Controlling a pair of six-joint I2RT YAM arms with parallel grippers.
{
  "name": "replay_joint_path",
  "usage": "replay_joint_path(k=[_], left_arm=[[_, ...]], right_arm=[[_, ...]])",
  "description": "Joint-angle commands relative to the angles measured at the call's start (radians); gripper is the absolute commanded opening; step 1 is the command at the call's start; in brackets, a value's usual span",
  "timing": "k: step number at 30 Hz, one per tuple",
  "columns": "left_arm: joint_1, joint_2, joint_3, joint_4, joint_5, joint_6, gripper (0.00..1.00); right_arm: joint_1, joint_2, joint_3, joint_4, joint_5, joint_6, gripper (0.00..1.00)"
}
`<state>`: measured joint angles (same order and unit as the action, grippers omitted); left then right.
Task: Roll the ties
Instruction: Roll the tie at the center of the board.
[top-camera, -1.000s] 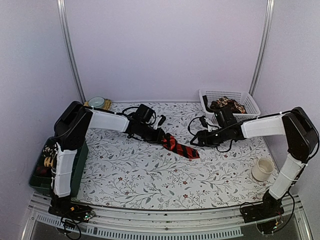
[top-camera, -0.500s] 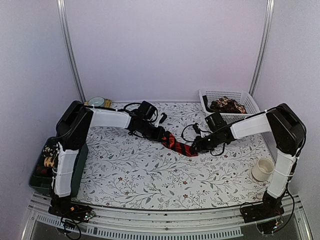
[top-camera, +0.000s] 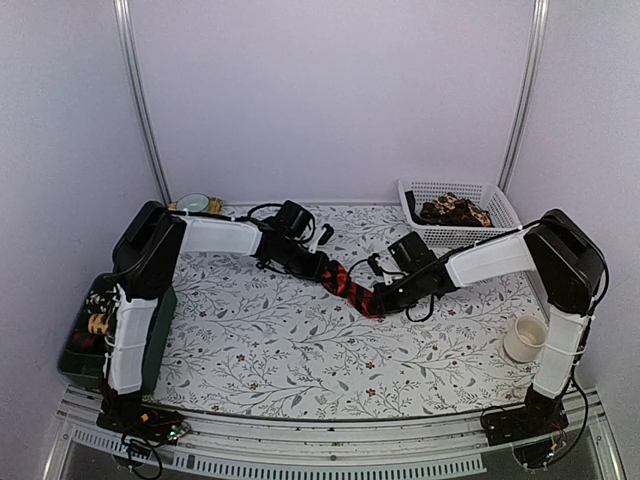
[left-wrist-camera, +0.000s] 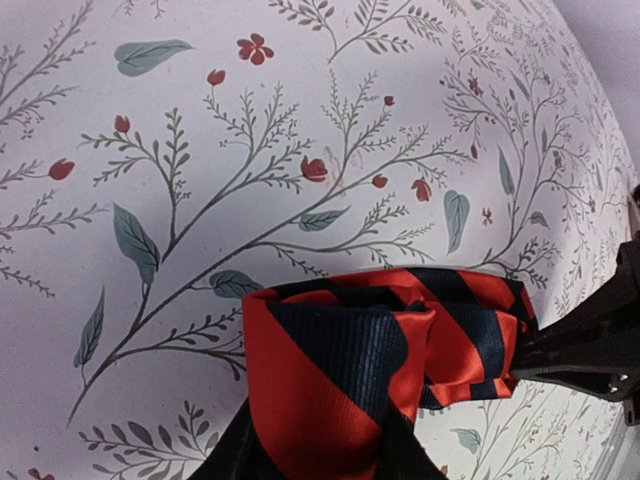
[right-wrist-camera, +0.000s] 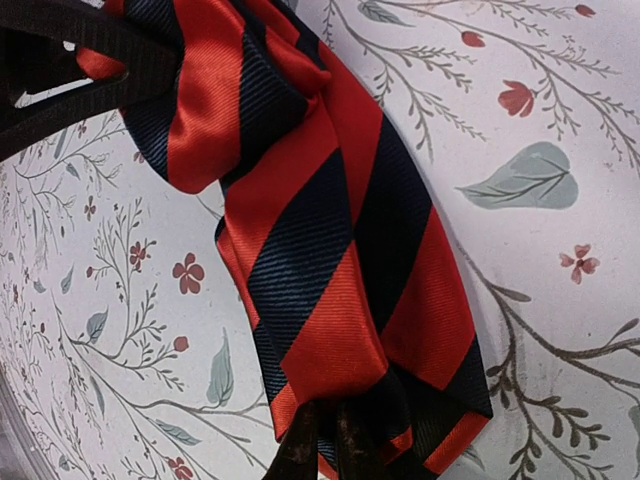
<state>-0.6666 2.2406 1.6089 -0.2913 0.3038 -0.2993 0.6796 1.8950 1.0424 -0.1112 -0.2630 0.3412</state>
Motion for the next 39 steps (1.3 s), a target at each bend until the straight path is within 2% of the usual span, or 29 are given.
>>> replay_joint_path(k=[1,6,12,17,23,29,35,39], left_arm=[[0.014,0.004,-0.072,-0.041,-0.146,0.012,0.29],[-0.042,0.001,-0.031,-0.076,-0.269,0.073,0.29],[-0.107,0.066,0.074,-0.186,-0.383,0.151,0.30],[-0.161,0.116,0.142,-0.262,-0.510,0.184,0.30],[-0.218,0.154,0.166,-0.285,-0.636,0.213,0.30],[-0.257,0.179,0.175,-0.293,-0.740,0.243,0.30],[-0.284,0.216,0.222,-0.328,-0.838,0.253,0.31],[-0.311,0.245,0.257,-0.348,-0.879,0.255,0.32]], right_arm=[[0.050,0.038,-0.037,-0.059,0.031,0.048,0.08],[0.051,-0.012,-0.058,-0.045,0.050,0.081,0.10],[0.046,-0.023,-0.039,-0.069,0.137,0.084,0.17],[0.014,-0.045,-0.047,-0.052,0.145,0.086,0.20],[-0.047,-0.125,-0.116,0.051,0.028,0.119,0.28],[-0.065,-0.222,-0.158,0.098,-0.053,0.115,0.47],[-0.149,-0.332,-0.260,0.230,-0.225,0.207,0.50],[-0.203,-0.379,-0.315,0.303,-0.278,0.293,0.50]])
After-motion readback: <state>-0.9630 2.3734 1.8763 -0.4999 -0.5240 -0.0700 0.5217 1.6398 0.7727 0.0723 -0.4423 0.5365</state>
